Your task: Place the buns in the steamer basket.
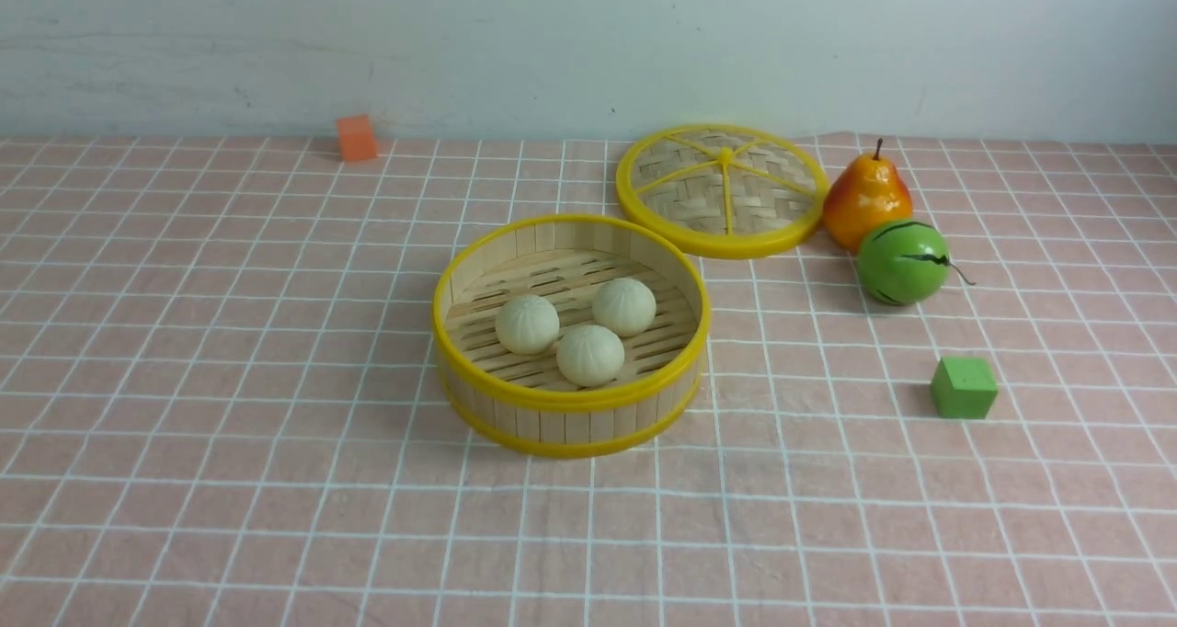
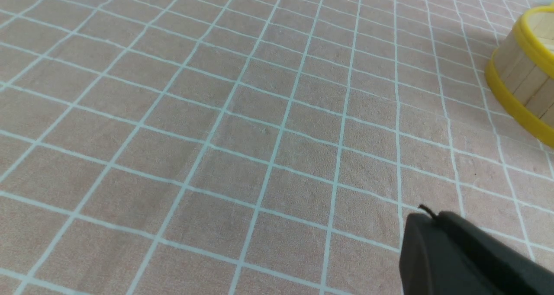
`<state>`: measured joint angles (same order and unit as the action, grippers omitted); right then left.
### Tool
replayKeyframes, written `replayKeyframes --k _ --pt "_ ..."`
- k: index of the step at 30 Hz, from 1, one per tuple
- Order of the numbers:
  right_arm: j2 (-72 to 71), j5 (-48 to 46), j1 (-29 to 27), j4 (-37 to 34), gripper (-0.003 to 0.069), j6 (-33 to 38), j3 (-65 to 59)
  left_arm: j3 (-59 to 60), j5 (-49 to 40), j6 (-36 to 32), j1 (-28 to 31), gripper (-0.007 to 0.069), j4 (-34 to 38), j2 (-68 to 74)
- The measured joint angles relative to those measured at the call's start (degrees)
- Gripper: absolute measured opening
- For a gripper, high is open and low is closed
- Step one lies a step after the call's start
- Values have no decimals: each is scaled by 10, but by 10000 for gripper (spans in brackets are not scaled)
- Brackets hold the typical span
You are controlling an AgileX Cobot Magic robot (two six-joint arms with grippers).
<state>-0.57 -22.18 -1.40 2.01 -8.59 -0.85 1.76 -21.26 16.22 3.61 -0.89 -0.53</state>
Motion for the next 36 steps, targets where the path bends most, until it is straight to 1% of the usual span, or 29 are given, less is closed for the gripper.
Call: replayKeyframes --k 36 --pt "0 0 0 0 117 0 0 0 2 0 0 -3 0 0"
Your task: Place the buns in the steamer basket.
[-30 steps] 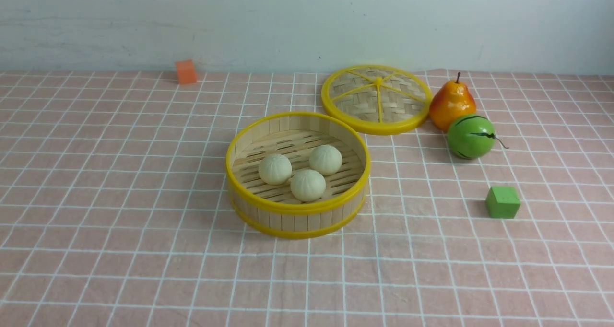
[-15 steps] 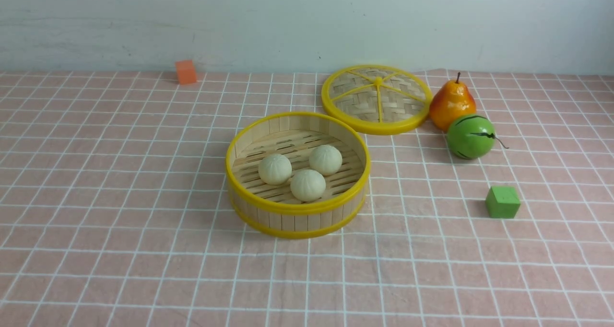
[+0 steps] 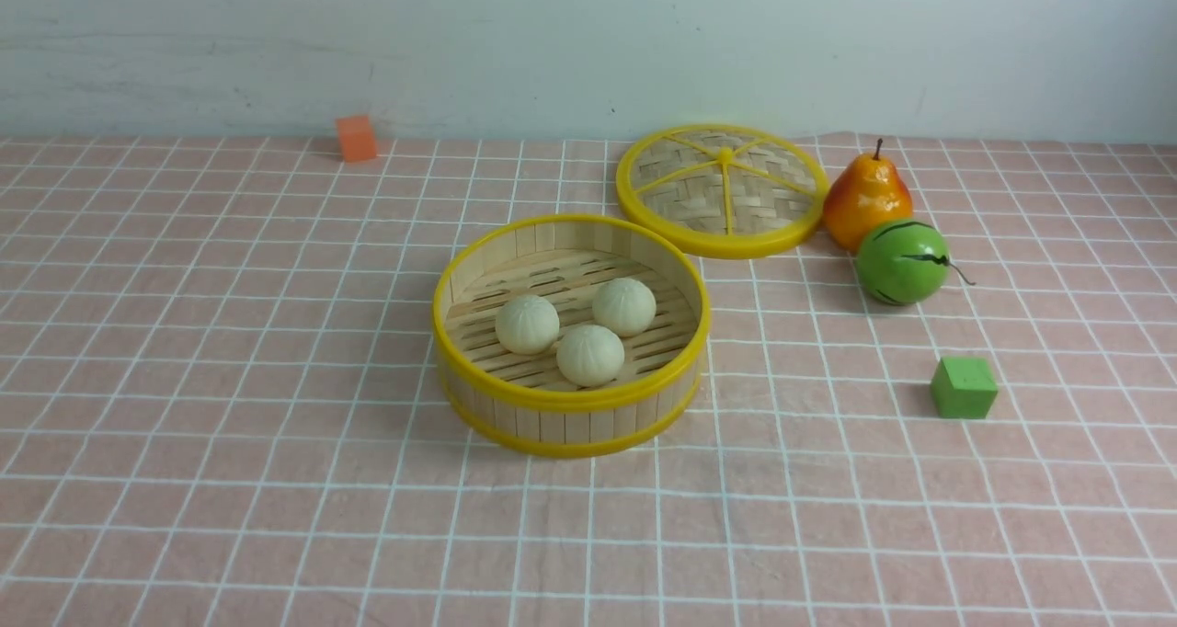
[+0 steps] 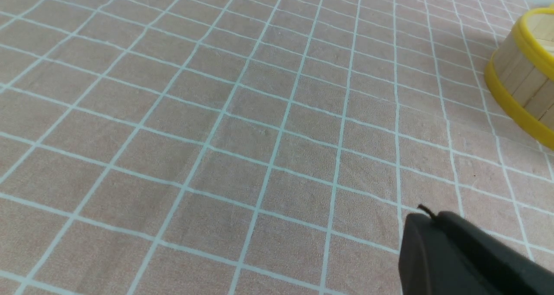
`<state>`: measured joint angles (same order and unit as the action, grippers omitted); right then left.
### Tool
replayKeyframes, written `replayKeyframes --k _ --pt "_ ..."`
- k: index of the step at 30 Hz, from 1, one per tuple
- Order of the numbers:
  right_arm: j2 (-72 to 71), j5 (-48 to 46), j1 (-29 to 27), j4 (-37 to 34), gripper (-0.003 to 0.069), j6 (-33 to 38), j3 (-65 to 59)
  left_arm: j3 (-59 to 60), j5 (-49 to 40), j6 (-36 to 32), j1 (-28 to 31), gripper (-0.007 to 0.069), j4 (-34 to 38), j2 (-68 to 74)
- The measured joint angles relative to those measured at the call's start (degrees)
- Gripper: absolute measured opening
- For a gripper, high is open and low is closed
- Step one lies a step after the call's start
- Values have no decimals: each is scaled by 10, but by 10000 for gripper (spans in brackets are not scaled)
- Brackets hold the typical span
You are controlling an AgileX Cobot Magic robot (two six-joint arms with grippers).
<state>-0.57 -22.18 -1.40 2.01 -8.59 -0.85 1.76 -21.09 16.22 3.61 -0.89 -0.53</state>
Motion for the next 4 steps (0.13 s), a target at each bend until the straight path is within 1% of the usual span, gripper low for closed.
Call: replayKeyframes --k 4 --pt "0 0 0 0 123 0 0 0 0 0 0 -1 0 0"
